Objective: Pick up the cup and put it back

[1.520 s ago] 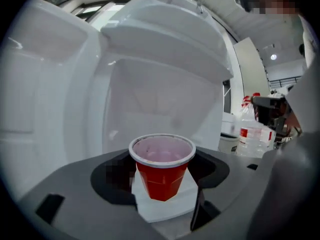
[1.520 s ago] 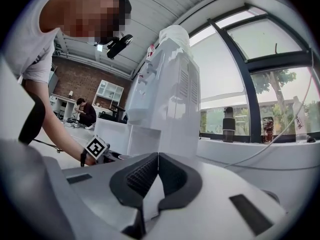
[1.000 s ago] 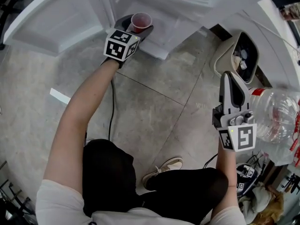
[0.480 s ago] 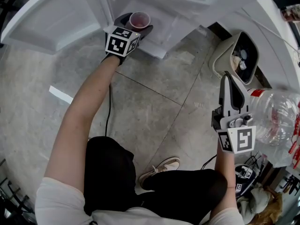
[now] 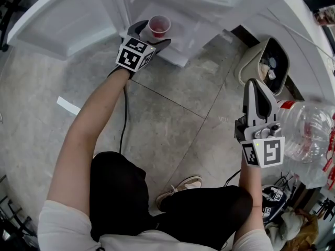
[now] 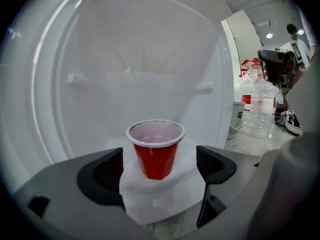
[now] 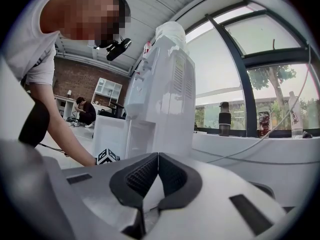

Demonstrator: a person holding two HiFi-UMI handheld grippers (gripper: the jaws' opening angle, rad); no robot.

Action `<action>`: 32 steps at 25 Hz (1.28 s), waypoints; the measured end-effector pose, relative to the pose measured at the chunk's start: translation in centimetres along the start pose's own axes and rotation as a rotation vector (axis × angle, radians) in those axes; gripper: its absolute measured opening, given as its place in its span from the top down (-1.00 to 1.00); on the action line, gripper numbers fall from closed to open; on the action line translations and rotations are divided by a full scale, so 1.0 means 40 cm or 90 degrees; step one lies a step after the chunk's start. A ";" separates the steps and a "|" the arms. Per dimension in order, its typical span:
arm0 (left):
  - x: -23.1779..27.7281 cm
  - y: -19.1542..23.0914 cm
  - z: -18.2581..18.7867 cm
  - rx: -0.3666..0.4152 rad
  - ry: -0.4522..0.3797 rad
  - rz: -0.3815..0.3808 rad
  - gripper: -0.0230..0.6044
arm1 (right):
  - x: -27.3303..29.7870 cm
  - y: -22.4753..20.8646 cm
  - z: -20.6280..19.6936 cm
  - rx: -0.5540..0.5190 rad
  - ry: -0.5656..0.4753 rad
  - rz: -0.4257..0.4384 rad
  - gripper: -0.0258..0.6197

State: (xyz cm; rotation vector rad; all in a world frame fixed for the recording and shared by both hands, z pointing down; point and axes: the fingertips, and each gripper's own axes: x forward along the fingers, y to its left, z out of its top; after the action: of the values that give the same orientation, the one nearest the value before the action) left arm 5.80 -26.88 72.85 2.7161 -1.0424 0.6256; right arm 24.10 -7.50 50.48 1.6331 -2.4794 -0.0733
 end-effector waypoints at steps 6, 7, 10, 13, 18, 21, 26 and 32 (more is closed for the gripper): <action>-0.082 0.013 -0.002 0.000 -0.005 -0.010 -0.52 | 0.065 0.041 0.004 0.004 -0.007 0.022 0.85; -0.096 0.017 -0.007 -0.002 -0.007 -0.006 -0.52 | 0.079 0.056 0.004 0.001 -0.006 0.030 0.85; -0.138 0.048 -0.023 -0.010 -0.008 0.024 -0.51 | 0.116 0.084 0.005 -0.014 -0.005 0.040 0.85; -0.179 0.079 -0.029 -0.014 -0.006 0.058 -0.48 | 0.143 0.080 0.017 -0.014 -0.011 0.023 0.85; -0.235 0.114 -0.006 -0.003 -0.032 0.073 0.52 | 0.193 0.118 0.022 -0.030 -0.010 0.039 0.85; -0.252 0.131 -0.028 -0.012 -0.026 0.079 0.76 | 0.200 0.132 0.018 -0.036 -0.003 0.034 0.85; -0.277 0.161 -0.062 -0.038 -0.018 0.104 0.84 | 0.189 0.136 0.043 -0.028 -0.002 0.019 0.86; -0.371 0.041 0.000 -0.181 -0.051 0.071 0.85 | 0.196 0.156 0.105 0.064 0.008 -0.023 0.86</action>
State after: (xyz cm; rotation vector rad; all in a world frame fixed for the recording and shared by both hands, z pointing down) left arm -5.22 -19.21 66.33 2.4679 -1.2060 0.3535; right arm 14.71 -12.42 48.09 1.7129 -2.4811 0.0590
